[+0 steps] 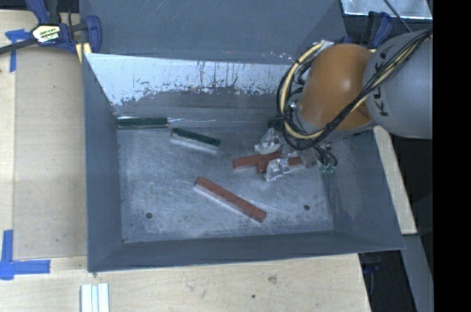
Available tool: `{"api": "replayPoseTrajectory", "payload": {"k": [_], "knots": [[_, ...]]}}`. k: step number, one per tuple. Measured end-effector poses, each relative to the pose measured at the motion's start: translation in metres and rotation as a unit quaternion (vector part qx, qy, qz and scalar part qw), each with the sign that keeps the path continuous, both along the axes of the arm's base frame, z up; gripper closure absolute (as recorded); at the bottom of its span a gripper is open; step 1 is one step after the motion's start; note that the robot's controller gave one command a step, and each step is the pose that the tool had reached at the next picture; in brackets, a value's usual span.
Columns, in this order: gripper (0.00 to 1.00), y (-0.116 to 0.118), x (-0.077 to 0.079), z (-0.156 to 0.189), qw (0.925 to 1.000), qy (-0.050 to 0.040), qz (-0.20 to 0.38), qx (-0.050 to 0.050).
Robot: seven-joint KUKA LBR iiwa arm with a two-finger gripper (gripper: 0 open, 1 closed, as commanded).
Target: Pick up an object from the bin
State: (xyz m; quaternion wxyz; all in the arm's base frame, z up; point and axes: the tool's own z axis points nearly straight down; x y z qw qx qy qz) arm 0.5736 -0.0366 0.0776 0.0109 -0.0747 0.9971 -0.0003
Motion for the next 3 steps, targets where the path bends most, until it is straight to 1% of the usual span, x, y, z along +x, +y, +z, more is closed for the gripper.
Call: {"api": "replayPoseTrajectory", "payload": {"k": [1,2,3], "knots": [[1.0,0.015,0.002,0.122,1.0,0.0093,0.0,0.0],[1.0,0.015,0.002,0.122,1.0,0.0095,0.0,0.0],[1.0,0.012,0.003,0.153,0.9991,0.012,0.04,-0.001]]}}
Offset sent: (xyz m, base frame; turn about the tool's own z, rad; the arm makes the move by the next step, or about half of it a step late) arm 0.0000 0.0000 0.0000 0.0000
